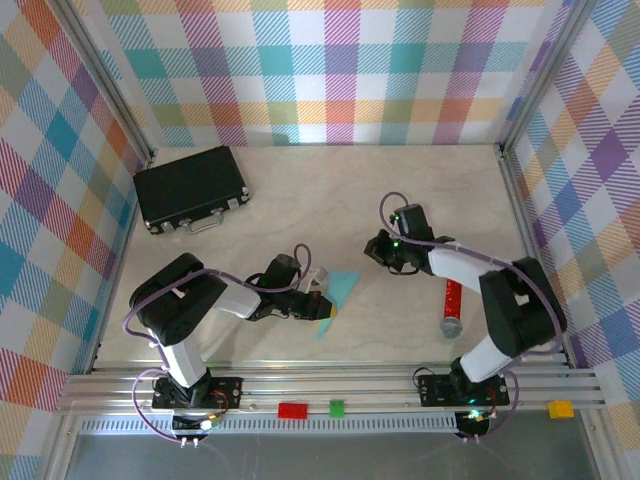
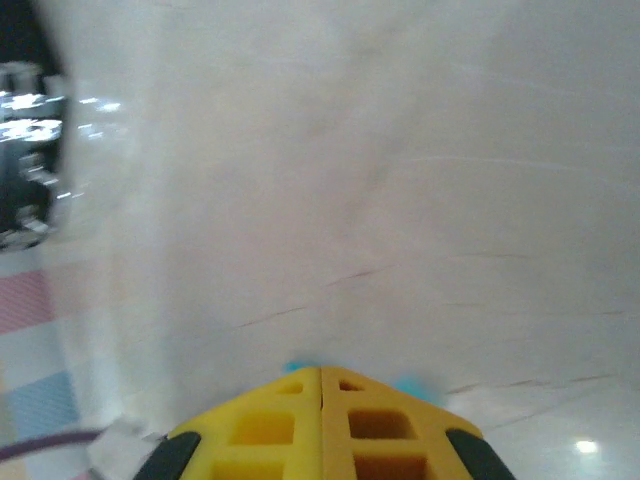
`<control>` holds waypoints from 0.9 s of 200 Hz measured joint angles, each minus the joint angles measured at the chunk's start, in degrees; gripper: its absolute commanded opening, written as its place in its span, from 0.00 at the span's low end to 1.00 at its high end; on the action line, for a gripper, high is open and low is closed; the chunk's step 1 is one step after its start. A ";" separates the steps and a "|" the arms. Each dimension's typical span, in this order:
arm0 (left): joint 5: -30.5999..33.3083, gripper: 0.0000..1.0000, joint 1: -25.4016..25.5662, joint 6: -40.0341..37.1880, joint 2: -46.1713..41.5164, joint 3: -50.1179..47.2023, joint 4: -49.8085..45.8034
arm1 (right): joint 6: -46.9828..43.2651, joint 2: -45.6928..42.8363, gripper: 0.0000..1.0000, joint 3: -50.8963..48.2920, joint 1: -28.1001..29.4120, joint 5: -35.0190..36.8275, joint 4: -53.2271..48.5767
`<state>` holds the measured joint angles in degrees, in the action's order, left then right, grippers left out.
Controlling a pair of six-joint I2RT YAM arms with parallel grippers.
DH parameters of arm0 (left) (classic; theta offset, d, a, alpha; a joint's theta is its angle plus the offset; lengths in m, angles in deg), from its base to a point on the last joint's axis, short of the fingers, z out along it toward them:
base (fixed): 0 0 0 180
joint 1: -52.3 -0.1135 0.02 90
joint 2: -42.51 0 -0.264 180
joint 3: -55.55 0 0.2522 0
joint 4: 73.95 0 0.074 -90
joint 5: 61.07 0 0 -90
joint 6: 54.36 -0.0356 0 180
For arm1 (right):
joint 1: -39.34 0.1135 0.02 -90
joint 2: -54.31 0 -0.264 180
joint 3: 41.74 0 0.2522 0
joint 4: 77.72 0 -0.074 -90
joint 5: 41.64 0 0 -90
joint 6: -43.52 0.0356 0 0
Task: Fold a paper plane with a square sheet of paper (pick it up from the middle)
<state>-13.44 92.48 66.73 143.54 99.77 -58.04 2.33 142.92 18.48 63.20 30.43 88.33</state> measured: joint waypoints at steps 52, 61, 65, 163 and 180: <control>0.35 0.00 0.00 1.66 0.02 -0.68 1.95 | 4.07 4.92 0.00 -4.81 9.62 -3.87 7.93; 0.37 0.00 0.00 1.90 0.02 -0.68 2.01 | 4.63 6.73 0.00 -5.46 9.94 -3.85 8.09; 0.37 0.00 0.00 1.95 0.02 -0.68 2.01 | 4.83 7.56 0.00 -5.70 9.99 -3.85 8.13; 1.97 0.07 0.28 1.88 -7.13 5.46 -18.21 | 5.14 9.29 0.00 -6.29 10.14 -3.63 8.52; 2.29 0.10 0.28 1.88 -6.05 8.63 -19.12 | 5.16 9.29 0.00 -6.29 10.14 -3.63 8.52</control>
<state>-11.14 92.77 68.61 137.48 108.40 -77.17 7.49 152.21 12.19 73.34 26.80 96.86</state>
